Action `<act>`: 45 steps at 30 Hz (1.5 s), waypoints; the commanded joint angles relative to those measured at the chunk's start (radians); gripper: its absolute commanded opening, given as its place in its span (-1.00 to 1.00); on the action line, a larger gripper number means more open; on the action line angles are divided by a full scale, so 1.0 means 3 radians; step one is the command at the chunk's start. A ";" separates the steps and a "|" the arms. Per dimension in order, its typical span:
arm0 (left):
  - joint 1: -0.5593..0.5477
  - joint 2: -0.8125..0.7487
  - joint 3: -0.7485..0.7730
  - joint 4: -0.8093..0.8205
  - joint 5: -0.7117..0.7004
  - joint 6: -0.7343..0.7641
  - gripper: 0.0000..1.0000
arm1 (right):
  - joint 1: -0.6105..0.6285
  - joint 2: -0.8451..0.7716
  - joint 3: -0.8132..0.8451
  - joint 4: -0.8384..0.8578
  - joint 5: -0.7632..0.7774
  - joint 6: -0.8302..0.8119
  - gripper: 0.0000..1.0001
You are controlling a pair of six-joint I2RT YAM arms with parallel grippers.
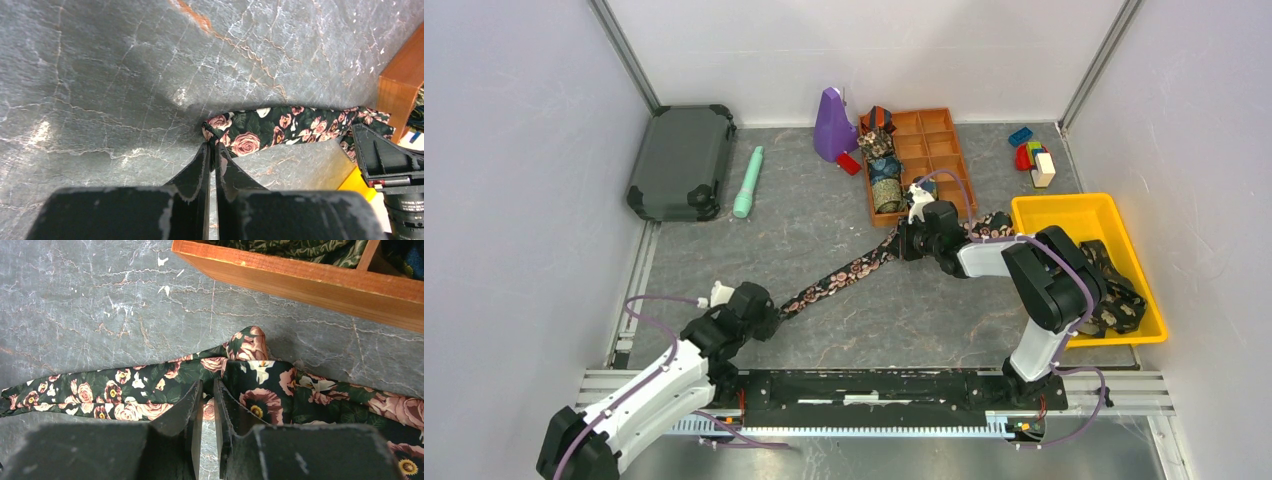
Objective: Roll the ties
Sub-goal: Flatten out the tie at the center of the board, then roll the tie at the center of the board.
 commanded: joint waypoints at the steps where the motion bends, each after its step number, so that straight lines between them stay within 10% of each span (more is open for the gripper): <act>1: 0.0016 -0.0104 0.0028 -0.0062 -0.0042 0.0410 -0.93 | -0.0010 0.0075 -0.0151 -0.0485 0.0027 -0.0100 -0.60; 16: 0.0013 0.0245 0.0549 -0.0521 -0.0529 0.1549 -0.96 | 0.0185 -0.0128 -0.0118 -0.0370 -0.0131 -0.0281 -0.54; 25: 0.0015 0.0191 0.0619 -0.0627 -0.0770 0.1749 -0.96 | 0.0833 -0.0392 0.0388 -0.0744 -0.0115 -0.0285 -0.20; 45: 0.0015 -0.0031 0.1206 -0.1348 -0.1113 0.1752 -0.96 | 0.1481 0.0196 0.1318 -0.0875 0.0132 0.0114 -0.31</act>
